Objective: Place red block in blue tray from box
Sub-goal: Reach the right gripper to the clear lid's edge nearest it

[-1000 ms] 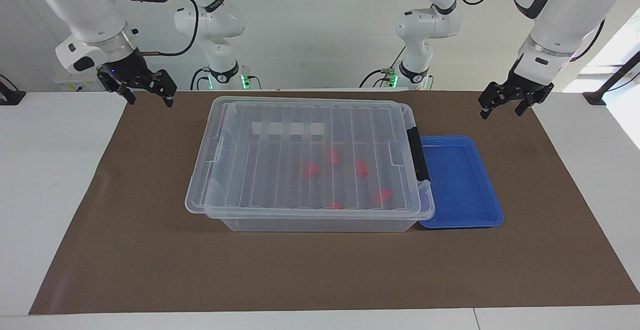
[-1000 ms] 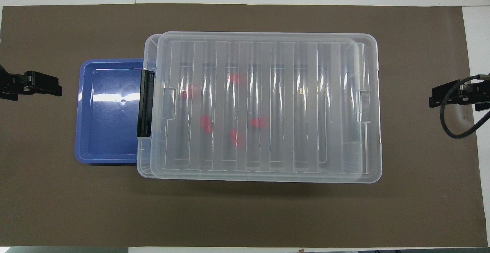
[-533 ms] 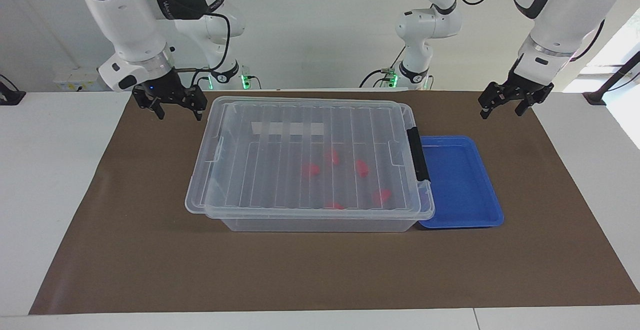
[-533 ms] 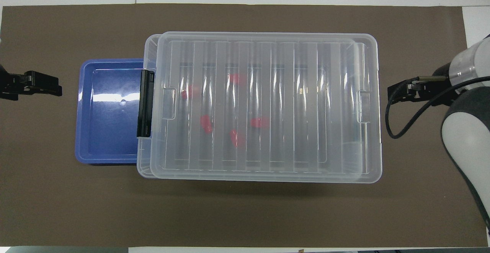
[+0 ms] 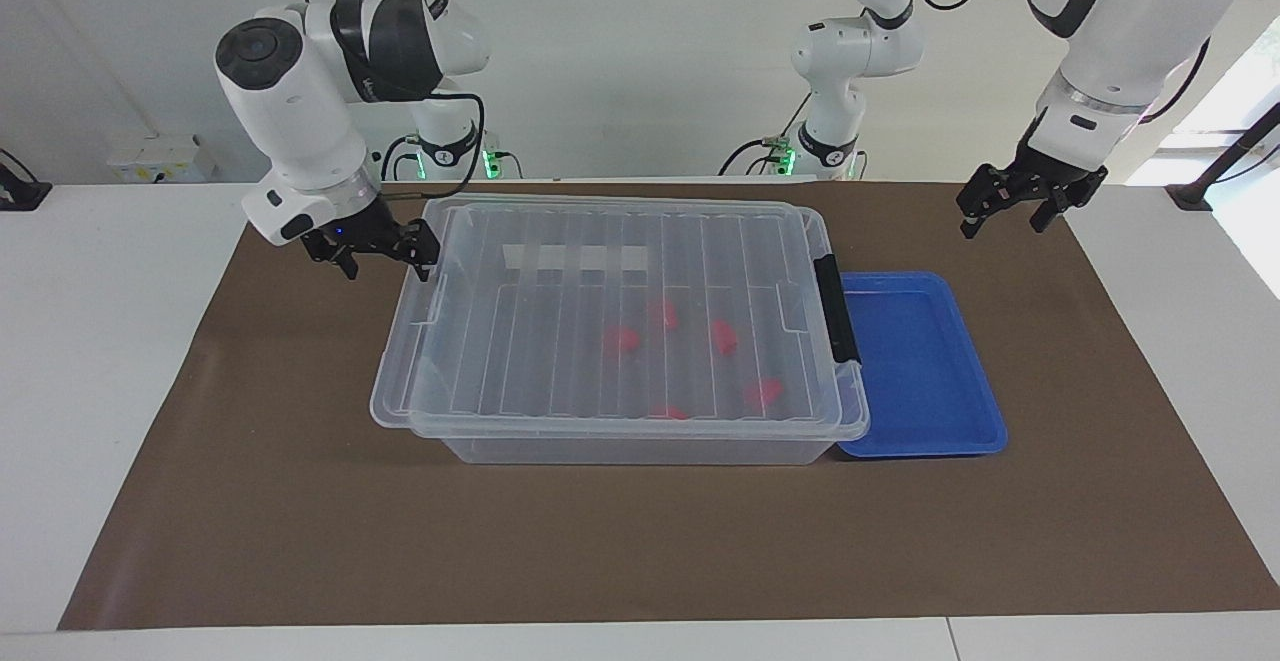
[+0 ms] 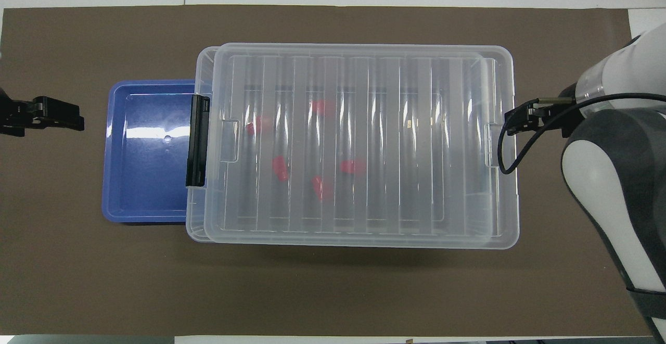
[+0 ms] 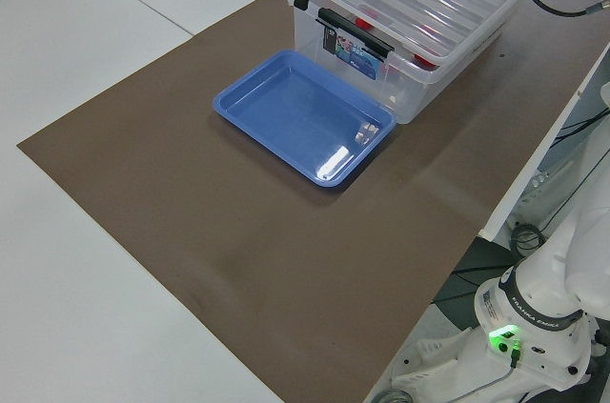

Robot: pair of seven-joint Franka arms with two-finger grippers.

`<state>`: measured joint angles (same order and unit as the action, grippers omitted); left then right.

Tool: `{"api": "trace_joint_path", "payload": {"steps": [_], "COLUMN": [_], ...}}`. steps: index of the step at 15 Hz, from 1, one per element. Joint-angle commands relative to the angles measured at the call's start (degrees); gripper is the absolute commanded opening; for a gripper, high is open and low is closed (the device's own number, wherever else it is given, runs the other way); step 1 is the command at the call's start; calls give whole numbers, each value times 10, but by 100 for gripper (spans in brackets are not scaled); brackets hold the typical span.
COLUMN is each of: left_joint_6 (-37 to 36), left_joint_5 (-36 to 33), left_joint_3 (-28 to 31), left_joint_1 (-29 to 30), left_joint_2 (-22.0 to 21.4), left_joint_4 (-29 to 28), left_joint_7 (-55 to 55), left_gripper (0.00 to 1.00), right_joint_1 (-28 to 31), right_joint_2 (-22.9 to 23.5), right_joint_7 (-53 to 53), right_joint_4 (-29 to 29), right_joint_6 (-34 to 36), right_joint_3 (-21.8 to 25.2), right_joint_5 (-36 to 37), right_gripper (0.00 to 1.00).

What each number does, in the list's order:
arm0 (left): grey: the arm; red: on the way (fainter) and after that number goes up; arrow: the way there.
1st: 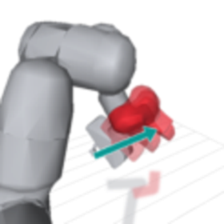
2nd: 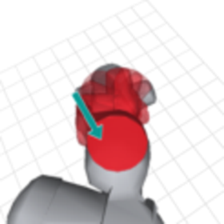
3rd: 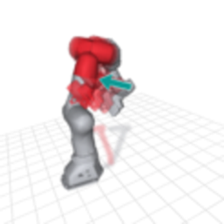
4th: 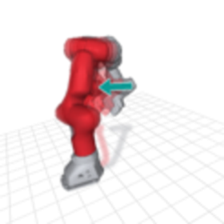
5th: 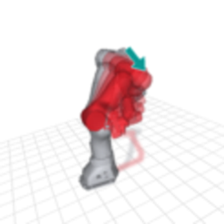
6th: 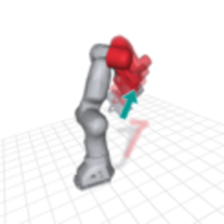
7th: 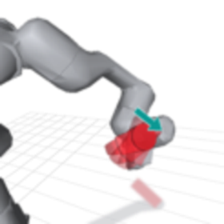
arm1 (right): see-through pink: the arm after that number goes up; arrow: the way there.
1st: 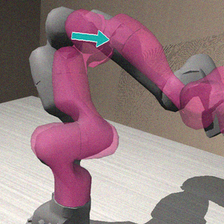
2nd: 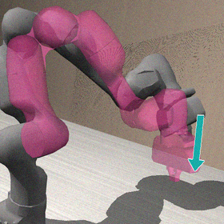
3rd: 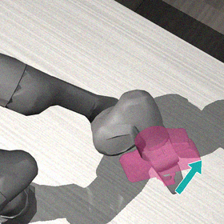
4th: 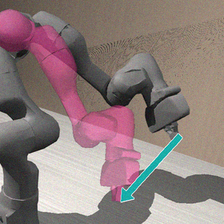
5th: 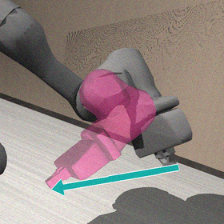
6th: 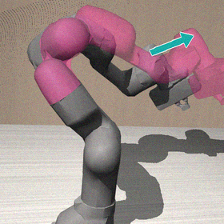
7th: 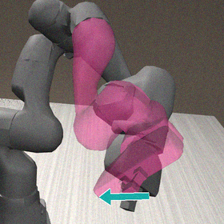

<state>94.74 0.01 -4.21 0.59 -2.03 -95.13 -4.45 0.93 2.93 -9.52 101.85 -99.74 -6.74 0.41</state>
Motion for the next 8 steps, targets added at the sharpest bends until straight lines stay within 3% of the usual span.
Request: {"api": "trace_joint_path", "payload": {"steps": [1,8], "left_joint_6": [-3,-3], "left_joint_5": [10,10], "left_joint_3": [-2,-2], "left_joint_1": [7,8], "left_joint_2": [-10,-10], "left_joint_4": [-8,-8], "left_joint_7": [8,8], "left_gripper": [100,100], "right_joint_1": [8,10], "right_joint_2": [-11,-17], "right_joint_7": [1,20], "right_joint_4": [31,77], "right_joint_6": [-20,-46], "right_joint_3": [-6,-9], "right_joint_5": [5,5], "right_gripper": [100,100]}}
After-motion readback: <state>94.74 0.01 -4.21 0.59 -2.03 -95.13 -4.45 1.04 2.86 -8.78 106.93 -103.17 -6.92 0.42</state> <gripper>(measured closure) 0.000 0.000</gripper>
